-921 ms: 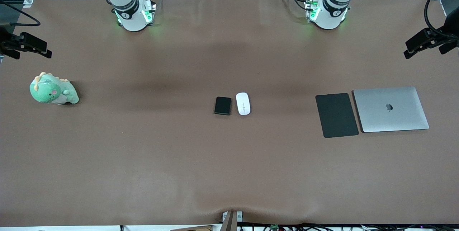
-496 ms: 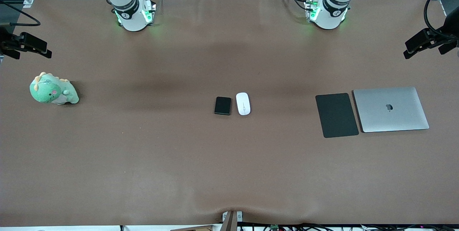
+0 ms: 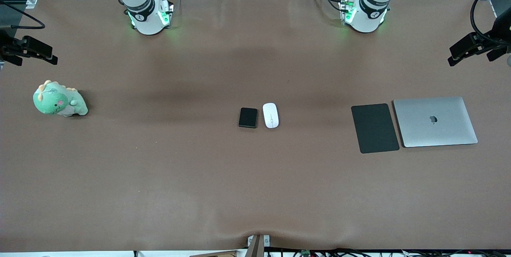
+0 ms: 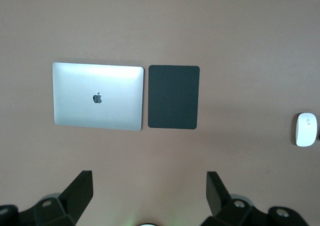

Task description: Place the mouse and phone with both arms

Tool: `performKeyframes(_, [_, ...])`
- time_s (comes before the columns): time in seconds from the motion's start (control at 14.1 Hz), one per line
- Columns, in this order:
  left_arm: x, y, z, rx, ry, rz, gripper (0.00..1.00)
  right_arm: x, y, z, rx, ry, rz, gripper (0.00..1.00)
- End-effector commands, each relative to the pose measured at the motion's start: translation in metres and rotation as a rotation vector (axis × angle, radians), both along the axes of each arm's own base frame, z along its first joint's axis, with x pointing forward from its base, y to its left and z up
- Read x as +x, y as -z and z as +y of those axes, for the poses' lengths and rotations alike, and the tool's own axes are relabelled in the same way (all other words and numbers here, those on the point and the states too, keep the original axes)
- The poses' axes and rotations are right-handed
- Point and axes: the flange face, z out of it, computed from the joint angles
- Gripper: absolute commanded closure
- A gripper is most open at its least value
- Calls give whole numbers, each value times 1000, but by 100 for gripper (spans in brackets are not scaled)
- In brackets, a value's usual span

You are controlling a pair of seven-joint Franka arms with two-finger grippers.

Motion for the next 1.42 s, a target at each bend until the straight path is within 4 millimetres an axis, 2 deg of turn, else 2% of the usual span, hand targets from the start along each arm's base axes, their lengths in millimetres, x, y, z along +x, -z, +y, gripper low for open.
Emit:
performKeyframes(0.0, [6, 5, -15, 13, 29, 19, 0, 0, -5, 2, -5, -4, 2, 0])
performKeyframes(0.21, [21, 23, -28, 10, 53, 39, 0, 0, -5, 2, -4, -4, 2, 0])
performKeyframes(0.35, [26, 36, -54, 5, 99, 59, 0, 0, -5, 2, -4, -4, 2, 0])
performKeyframes(0.5, [37, 56, -89, -11, 162, 59, 0, 0, -5, 2, -4, -4, 2, 0])
performKeyframes(0.71, [53, 98, -156, -53, 190, 43, 0, 0, -4, 2, -4, -4, 4, 0])
performKeyframes(0.99, [48, 149, -249, -68, 144, 61, 0, 0, -4, 2, -4, -3, 7, 0])
performKeyframes(1.2, [52, 208, -281, -56, 53, 139, 0, -1, -4, 3, -5, -6, 10, 0])
performKeyframes(1.35, [51, 242, -316, -70, 3, 130, 0, -1, -4, 2, -3, -4, 10, 0])
